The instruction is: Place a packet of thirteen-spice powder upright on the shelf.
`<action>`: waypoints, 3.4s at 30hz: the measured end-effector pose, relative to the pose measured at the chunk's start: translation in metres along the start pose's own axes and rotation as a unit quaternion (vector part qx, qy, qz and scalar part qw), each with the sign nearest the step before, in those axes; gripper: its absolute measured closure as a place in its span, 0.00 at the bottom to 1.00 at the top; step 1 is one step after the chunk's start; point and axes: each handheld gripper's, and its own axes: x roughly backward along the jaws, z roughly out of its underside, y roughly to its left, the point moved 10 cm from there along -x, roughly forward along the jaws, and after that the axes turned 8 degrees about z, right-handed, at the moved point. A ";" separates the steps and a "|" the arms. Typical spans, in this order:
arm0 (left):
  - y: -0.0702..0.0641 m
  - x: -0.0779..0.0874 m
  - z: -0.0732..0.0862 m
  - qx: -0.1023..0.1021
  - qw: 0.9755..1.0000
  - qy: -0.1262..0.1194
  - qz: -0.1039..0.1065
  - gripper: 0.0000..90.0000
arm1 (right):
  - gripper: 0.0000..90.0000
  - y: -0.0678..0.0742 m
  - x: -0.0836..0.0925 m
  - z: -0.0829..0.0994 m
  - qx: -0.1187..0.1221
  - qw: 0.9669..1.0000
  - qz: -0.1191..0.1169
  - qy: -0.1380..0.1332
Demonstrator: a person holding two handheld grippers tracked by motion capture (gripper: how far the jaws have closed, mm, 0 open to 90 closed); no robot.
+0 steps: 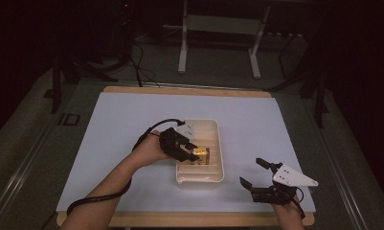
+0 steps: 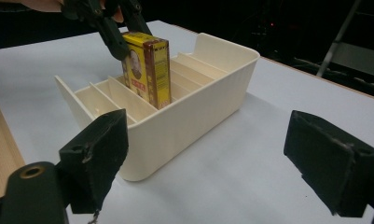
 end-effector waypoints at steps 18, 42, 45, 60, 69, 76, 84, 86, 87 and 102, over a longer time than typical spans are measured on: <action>0.009 0.054 0.010 0.104 0.988 -0.075 -0.085 0.17 | 0.15 0.000 -0.001 0.000 -0.001 1.000 0.001 0.001; 0.002 0.096 0.066 0.191 0.958 -0.093 -0.192 0.02 | 0.15 0.000 -0.001 0.000 -0.002 1.000 0.004 0.001; -0.002 0.101 0.073 0.197 0.955 -0.095 -0.201 0.02 | 0.15 0.000 -0.001 0.000 -0.001 1.000 0.004 0.000; -0.030 0.108 0.103 0.219 0.946 -0.108 -0.214 0.02 | 0.15 0.000 0.000 0.000 0.000 1.000 0.006 0.001; -0.044 0.100 0.126 0.237 0.942 -0.109 -0.210 0.02 | 0.15 0.000 -0.001 0.000 -0.002 1.000 0.008 0.003; -0.052 0.093 0.133 0.244 0.940 -0.115 -0.210 0.02 | 0.15 0.000 -0.001 0.000 -0.002 1.000 0.009 0.002; -0.055 0.085 0.139 0.253 0.933 -0.120 -0.224 0.02 | 0.15 -0.001 -0.001 0.000 -0.002 1.000 0.010 -0.001; -0.056 0.084 0.140 0.254 0.933 -0.119 -0.227 0.02 | 0.15 -0.001 -0.001 0.000 -0.002 1.000 0.010 -0.002; -0.056 0.083 0.141 0.257 0.932 -0.121 -0.226 0.02 | 0.15 -0.001 0.000 0.000 -0.002 1.000 0.010 -0.002; -0.059 0.079 0.162 0.277 0.925 -0.128 -0.226 0.02 | 0.15 0.000 0.000 -0.002 -0.001 1.000 0.007 -0.005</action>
